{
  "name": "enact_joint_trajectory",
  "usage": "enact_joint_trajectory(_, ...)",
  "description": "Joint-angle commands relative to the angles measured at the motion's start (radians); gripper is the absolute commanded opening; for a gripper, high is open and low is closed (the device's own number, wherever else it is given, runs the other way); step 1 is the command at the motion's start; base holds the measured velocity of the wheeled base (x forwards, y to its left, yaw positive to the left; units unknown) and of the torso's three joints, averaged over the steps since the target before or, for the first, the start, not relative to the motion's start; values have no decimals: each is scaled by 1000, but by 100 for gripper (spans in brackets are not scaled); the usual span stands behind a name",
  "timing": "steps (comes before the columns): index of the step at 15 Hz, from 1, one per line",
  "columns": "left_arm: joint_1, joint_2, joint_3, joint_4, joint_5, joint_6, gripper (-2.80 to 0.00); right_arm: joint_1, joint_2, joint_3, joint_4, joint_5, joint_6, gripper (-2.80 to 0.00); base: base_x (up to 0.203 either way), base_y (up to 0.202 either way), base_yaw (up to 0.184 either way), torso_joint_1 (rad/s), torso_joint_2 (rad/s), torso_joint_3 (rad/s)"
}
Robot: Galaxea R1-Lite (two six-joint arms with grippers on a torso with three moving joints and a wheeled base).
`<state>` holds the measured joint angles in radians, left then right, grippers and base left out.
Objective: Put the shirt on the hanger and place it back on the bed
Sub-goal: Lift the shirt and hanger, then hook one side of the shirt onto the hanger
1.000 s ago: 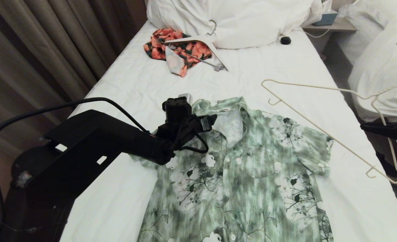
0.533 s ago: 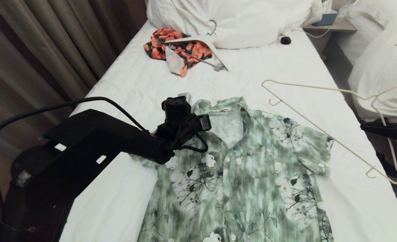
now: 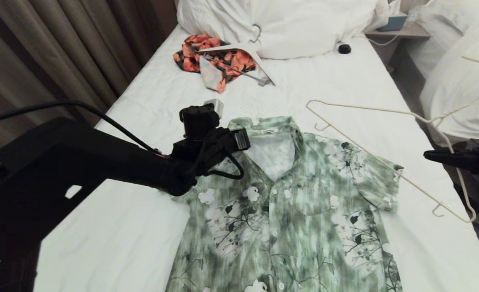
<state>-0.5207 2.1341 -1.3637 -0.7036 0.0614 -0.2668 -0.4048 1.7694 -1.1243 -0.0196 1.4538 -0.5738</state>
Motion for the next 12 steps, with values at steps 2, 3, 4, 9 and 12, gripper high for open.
enact_joint_trajectory(2,-26,-164,63,22,3,0,-280,43,3,-2,0,8,9,-280,0,0,0,0,0,0)
enact_joint_trajectory(3,-41,-213,70,63,3,0,-280,65,1,-3,0,-2,15,-280,0,0,0,0,0,0)
enact_joint_trajectory(4,-59,-265,75,120,4,0,-280,87,-4,-1,0,-19,19,-280,0,0,0,0,0,0)
enact_joint_trajectory(9,-180,-417,66,317,54,40,-280,165,-107,66,73,-26,19,-280,0,0,0,0,0,0)
enact_joint_trajectory(12,-214,-423,42,322,109,77,-280,196,-114,100,78,-27,18,-280,0,0,0,0,0,0)
